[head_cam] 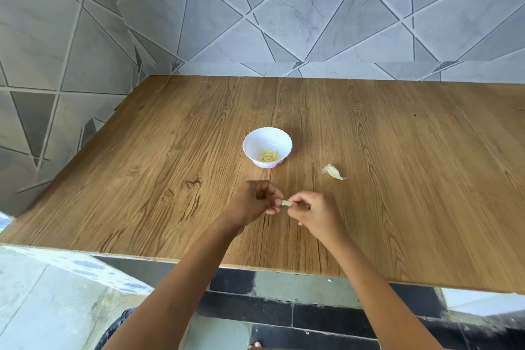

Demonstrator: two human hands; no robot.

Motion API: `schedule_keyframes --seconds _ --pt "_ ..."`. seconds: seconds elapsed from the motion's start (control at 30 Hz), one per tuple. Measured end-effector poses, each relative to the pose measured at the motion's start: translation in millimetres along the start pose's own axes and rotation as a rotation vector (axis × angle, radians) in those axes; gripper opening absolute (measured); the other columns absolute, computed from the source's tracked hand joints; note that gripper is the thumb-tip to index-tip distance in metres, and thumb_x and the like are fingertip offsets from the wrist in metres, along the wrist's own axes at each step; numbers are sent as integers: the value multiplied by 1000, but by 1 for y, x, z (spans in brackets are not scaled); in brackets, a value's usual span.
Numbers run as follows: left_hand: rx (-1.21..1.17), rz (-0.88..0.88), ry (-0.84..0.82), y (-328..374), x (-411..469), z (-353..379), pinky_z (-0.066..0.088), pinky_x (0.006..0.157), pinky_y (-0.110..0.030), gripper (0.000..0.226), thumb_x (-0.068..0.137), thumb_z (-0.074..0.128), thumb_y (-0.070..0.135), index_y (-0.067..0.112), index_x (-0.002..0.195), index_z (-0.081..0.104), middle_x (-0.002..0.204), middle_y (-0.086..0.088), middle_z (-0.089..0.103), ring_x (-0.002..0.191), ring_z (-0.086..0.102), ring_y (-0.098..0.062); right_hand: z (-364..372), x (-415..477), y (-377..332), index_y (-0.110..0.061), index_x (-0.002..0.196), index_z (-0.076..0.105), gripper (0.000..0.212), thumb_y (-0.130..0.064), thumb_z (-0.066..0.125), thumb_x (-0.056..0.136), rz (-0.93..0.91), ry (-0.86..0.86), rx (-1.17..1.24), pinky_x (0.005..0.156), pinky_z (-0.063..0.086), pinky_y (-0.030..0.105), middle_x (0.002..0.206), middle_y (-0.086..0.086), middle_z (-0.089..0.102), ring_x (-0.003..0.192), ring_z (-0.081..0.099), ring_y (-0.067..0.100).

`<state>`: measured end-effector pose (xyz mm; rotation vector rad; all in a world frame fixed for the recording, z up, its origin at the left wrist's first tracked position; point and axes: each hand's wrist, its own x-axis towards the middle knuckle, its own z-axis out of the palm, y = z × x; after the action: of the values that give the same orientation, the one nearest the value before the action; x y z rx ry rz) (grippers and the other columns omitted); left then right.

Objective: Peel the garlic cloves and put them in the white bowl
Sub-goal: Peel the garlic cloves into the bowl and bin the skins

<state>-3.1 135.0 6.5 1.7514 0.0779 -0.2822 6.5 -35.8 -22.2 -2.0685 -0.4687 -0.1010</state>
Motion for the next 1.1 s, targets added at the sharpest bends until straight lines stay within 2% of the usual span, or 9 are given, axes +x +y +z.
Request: schedule_keyframes --seconds 0.13,0.23,0.3,0.47,0.57,0.63,0.8,0.93,1.1 --pt "-16 34 -33 -1 1 0 52 68 -18 7 87 61 -5 0 89 65 73 -8 64 70 60 -12 -1 3 -1 -4 75 70 8 2 66 78 104 -35 94 41 44 21 55 -8 63 37 54 4" --pt "-52 72 -65 -3 1 1 51 68 -19 13 86 60 -8 5 86 61 72 -6 62 70 60 -12 -5 5 -6 -11 76 67 14 -2 63 86 327 -137 297 38 38 17 56 -3 67 43 59 9" --pt "-87 79 -69 -5 1 0 52 69 -20 17 85 61 -9 7 84 57 72 -3 62 71 62 -11 -9 6 -9 -7 80 66 14 -1 58 89 431 -203 400 39 39 17 59 0 68 46 61 11" --pt "-164 90 -92 -8 1 0 53 73 -23 14 84 64 -5 7 82 56 73 -3 66 73 64 -12 -19 10 -14 -5 81 67 22 0 49 92 547 -297 515 43 41 17 62 3 68 51 61 11" --pt "-200 91 -91 -8 1 0 53 72 -21 13 84 64 -4 7 83 57 75 -4 65 73 64 -11 -18 10 -19 -4 79 67 23 0 49 92 586 -326 557 44 41 17 63 4 68 51 61 11" --pt "-198 81 -75 -8 1 -1 54 71 -21 12 84 65 -4 7 85 60 75 -4 65 73 65 -10 -15 9 -20 -3 79 68 21 -1 51 91 596 -286 537 45 43 17 65 6 68 52 61 11" --pt "-137 74 30 -8 1 -3 54 66 -20 16 81 64 -11 5 84 63 68 -3 66 68 63 -8 -12 4 -18 -7 88 67 12 -4 56 92 490 -192 509 51 48 19 77 10 71 58 64 12" --pt "-90 96 33 -6 1 -4 52 64 -20 14 79 68 -9 4 83 65 67 1 66 66 62 -6 -13 3 -17 -7 88 68 7 -5 61 89 452 -179 536 53 49 17 74 7 71 60 66 11" --pt "-105 141 9 -4 -2 -4 53 69 -22 12 79 70 -5 6 83 64 75 -8 64 69 60 -13 -15 4 -16 -5 86 68 13 -7 57 92 547 -223 622 52 48 17 72 7 70 60 65 12"
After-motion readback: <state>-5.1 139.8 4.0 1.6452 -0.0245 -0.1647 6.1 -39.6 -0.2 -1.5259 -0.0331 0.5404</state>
